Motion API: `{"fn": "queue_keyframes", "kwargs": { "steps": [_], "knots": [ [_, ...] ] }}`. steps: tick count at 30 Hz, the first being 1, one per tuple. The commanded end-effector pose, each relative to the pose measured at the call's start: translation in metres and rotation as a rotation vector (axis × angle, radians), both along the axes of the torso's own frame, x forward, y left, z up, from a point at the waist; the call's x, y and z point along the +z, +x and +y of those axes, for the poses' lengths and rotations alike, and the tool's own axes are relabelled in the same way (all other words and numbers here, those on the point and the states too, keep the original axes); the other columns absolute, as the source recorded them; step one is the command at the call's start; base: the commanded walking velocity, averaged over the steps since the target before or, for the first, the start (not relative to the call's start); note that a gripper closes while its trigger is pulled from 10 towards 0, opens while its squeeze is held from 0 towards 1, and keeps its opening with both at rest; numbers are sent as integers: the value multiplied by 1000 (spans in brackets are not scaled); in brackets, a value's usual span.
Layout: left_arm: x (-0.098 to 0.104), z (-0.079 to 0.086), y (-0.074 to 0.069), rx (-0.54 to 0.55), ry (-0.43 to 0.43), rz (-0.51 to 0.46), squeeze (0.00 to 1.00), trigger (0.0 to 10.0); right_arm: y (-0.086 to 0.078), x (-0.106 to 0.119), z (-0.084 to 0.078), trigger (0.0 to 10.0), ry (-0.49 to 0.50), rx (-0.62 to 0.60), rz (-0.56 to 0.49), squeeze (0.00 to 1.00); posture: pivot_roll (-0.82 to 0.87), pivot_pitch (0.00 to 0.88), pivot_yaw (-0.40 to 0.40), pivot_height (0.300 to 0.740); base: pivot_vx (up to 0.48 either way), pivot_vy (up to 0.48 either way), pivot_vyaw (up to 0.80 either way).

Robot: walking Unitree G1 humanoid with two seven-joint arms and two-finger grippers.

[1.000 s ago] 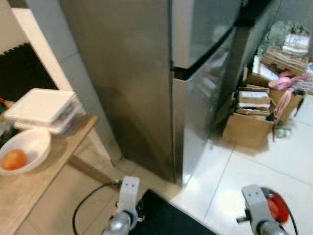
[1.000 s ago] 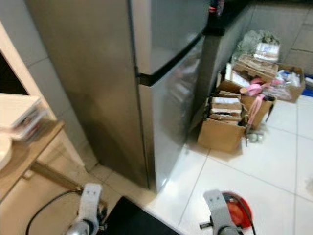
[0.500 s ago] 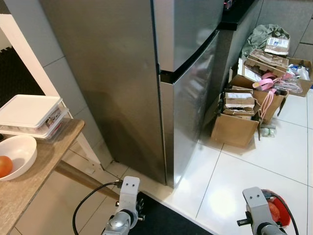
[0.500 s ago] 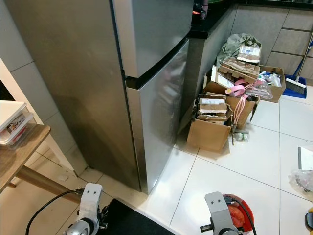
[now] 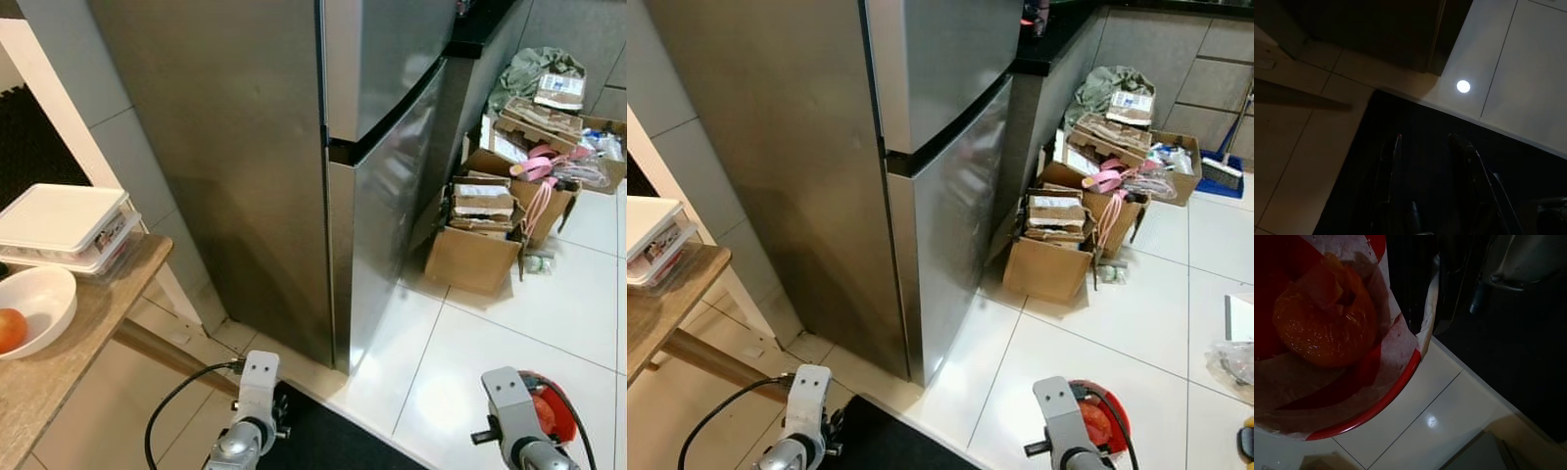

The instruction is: Restocking fridge

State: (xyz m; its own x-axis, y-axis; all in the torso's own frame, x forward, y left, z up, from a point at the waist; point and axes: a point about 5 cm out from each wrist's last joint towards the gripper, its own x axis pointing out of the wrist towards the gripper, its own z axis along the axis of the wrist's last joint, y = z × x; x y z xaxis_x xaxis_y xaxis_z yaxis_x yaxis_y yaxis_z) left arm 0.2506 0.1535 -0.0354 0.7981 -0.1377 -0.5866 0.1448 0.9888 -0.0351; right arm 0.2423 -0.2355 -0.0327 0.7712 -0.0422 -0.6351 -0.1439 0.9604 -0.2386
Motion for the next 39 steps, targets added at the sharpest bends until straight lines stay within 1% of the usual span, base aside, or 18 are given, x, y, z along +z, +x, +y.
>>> {"fn": "queue_keyframes", "kwargs": {
  "steps": [1, 2, 4, 7, 9, 12, 17, 25, 39],
  "knots": [
    [-5, 7, -7, 12, 8, 17, 0, 10000, 1, 0, 1, 10000, -2, 6, 5, 0, -47, 89, -1, 740, 0, 0, 0],
    [-5, 7, -7, 12, 8, 17, 0, 10000, 1, 0, 1, 10000, -2, 6, 5, 0, -47, 89, -1, 740, 0, 0, 0],
    [-5, 10, -8, 16, 35, 16, 0, 10000, 0, -3, 6, 10000, 6, 6, 10, 0, -44, 86, 5, 740, 0, 0, 0],
    [-5, 11, -7, 12, 41, 16, 0, 10000, -3, -5, 9, 10000, 10, 8, 17, 0, -45, 83, 17, 740, 0, 0, 0],
    [-2, 10, -3, 7, 26, 8, 0, 10000, -5, -6, 9, 10000, 14, -2, 18, 0, -46, 83, 21, 740, 0, 0, 0],
    [0, 8, 0, -8, 26, 4, 0, 10000, -6, -7, 7, 10000, 13, -9, 19, 0, -57, 79, 36, 740, 0, 0, 0],
    [1, 7, 3, -18, 26, 6, 0, 10000, -10, -8, 3, 10000, 10, -22, 21, 0, -65, 73, 46, 740, 0, 0, 0],
    [0, 2, 2, -23, 15, 13, 0, 10000, -12, -9, 2, 10000, 7, -26, 21, 0, -74, 62, 43, 740, 0, 0, 0],
    [-2, 2, -1, -21, 11, 17, 0, 10000, -13, -9, 1, 10000, 4, -19, 25, 0, -75, 62, 40, 740, 0, 0, 0]
  ]
}}
